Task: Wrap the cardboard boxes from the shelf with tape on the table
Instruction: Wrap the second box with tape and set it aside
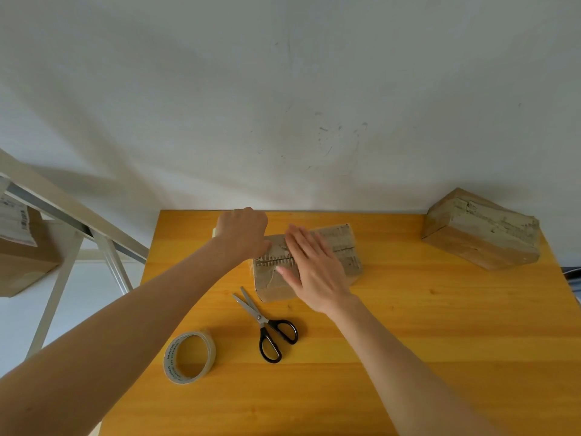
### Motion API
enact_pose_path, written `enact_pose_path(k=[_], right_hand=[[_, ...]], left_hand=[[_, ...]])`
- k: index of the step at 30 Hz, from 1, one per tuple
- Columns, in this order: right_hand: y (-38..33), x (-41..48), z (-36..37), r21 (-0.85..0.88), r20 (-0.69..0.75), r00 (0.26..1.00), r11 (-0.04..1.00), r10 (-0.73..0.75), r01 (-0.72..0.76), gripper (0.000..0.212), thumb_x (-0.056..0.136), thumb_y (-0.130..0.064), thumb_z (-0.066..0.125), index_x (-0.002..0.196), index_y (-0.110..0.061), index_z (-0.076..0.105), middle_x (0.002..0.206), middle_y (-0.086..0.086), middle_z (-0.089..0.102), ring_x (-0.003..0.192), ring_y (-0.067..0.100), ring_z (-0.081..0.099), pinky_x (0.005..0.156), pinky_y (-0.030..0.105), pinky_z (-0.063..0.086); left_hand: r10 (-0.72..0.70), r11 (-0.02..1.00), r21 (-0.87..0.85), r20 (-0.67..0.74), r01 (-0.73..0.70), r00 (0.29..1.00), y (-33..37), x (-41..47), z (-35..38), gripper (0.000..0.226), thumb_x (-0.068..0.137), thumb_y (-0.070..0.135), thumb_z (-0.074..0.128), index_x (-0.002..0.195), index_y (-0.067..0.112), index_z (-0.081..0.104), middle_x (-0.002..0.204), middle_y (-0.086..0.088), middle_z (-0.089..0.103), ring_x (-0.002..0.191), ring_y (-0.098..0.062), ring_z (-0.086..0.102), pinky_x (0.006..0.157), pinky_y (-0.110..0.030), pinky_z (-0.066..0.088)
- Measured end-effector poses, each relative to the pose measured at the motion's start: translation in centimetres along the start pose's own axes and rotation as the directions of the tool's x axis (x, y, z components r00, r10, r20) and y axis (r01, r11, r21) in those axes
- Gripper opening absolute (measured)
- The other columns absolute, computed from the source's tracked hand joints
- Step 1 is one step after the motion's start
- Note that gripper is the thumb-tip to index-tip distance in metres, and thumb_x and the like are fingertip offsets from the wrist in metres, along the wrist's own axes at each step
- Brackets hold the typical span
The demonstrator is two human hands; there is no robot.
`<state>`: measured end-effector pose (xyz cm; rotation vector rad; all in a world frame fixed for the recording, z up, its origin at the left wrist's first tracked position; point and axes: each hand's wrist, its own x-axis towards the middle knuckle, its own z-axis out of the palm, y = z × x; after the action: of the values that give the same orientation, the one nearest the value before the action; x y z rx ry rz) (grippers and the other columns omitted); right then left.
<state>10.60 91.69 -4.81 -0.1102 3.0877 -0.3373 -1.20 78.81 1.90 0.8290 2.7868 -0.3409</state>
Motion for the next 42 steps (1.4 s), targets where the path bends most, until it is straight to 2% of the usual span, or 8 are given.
enact_pose_path(k=[13,19,23,28,30,32,35,42], right_hand=[[0.1,-0.3,0.9,-0.021,0.123,0.992,1.0,0.018,-0.015,0.08,0.09,-0.068,0.005,0.152,-0.018,-0.008,0.158,-0.004,-0.015,0.145,0.011,-0.016,0.12,0.037,-0.006],[0.1,-0.4,0.8,-0.01,0.138,0.99,1.0,0.009,-0.008,0.079,0.091,-0.067,0.005,0.151,-0.019,-0.011,0.157,-0.006,-0.018,0.144,0.01,-0.018,0.119,0.035,-0.008],[0.0,-0.2,0.7,0.007,0.127,0.992,1.0,0.005,-0.006,0.08,0.091,-0.067,0.007,0.152,-0.018,-0.006,0.159,-0.004,-0.013,0.145,0.01,-0.015,0.12,0.038,-0.004],[-0.8,-1.7,0.2,0.11,-0.086,0.996,0.994,0.033,-0.023,0.069,0.098,-0.053,0.024,0.149,-0.008,0.022,0.158,0.007,0.019,0.145,0.019,0.017,0.119,0.037,0.016],[-1.8,-3.4,0.7,0.076,-0.262,0.965,0.996,-0.023,0.045,0.049,0.098,-0.041,0.036,0.132,-0.006,0.044,0.136,0.012,0.052,0.124,0.025,0.05,0.104,0.039,0.042],[-2.7,-5.3,2.5,0.022,-0.346,0.928,0.987,-0.14,0.157,0.027,0.095,-0.03,0.046,0.111,-0.009,0.05,0.109,0.009,0.061,0.096,0.022,0.059,0.083,0.034,0.05],[-3.8,-7.8,5.6,0.021,-0.194,0.966,0.984,-0.17,0.178,0.017,0.09,-0.027,0.054,0.098,-0.012,0.054,0.096,0.004,0.06,0.081,0.019,0.06,0.072,0.03,0.051],[-5.2,-8.7,9.0,-0.027,0.155,0.981,0.993,0.115,-0.112,0.054,0.052,-0.045,0.088,0.087,-0.011,0.067,0.084,0.005,0.063,0.073,0.021,0.063,0.062,0.033,0.055]], left_hand=[[0.028,0.999,-0.023,0.008,-0.028,1.0,0.0,0.5,0.1,0.037,0.087,0.049,0.053,0.107,0.019,0.062,0.1,-0.001,0.065,0.093,-0.023,0.062,0.065,-0.03,0.041],[0.074,0.979,-0.192,0.057,-0.062,0.996,-1.3,0.6,-0.3,0.034,0.083,0.053,0.054,0.098,0.027,0.069,0.104,0.007,0.066,0.094,-0.02,0.061,0.068,-0.029,0.039],[0.045,0.88,-0.475,0.127,0.021,0.991,-1.7,0.8,-1.6,0.017,0.075,0.044,0.066,0.081,0.029,0.071,0.09,0.007,0.069,0.082,-0.015,0.062,0.067,-0.027,0.048],[0.042,0.917,-0.399,0.139,0.017,0.989,-1.4,0.8,-2.1,0.016,0.075,0.038,0.067,0.083,0.026,0.073,0.081,0.008,0.067,0.077,-0.014,0.06,0.063,-0.025,0.041],[0.047,0.92,-0.391,0.132,0.009,0.99,-1.4,0.8,-2.2,0.015,0.076,0.037,0.068,0.084,0.025,0.073,0.078,0.009,0.065,0.076,-0.014,0.06,0.064,-0.026,0.04],[0.052,0.924,-0.383,0.123,-0.001,0.991,-1.4,0.8,-2.3,0.015,0.076,0.037,0.068,0.085,0.025,0.073,0.08,0.009,0.066,0.079,-0.015,0.06,0.065,-0.026,0.04],[0.073,0.925,-0.379,0.119,-0.023,0.99,-1.5,0.9,-2.4,0.017,0.076,0.037,0.068,0.086,0.025,0.073,0.085,0.007,0.068,0.083,-0.016,0.062,0.067,-0.027,0.041],[0.131,0.919,-0.388,0.136,-0.069,0.982,-1.6,0.9,-2.4,0.017,0.077,0.037,0.067,0.088,0.025,0.073,0.09,0.007,0.068,0.087,-0.015,0.062,0.068,-0.027,0.044]])
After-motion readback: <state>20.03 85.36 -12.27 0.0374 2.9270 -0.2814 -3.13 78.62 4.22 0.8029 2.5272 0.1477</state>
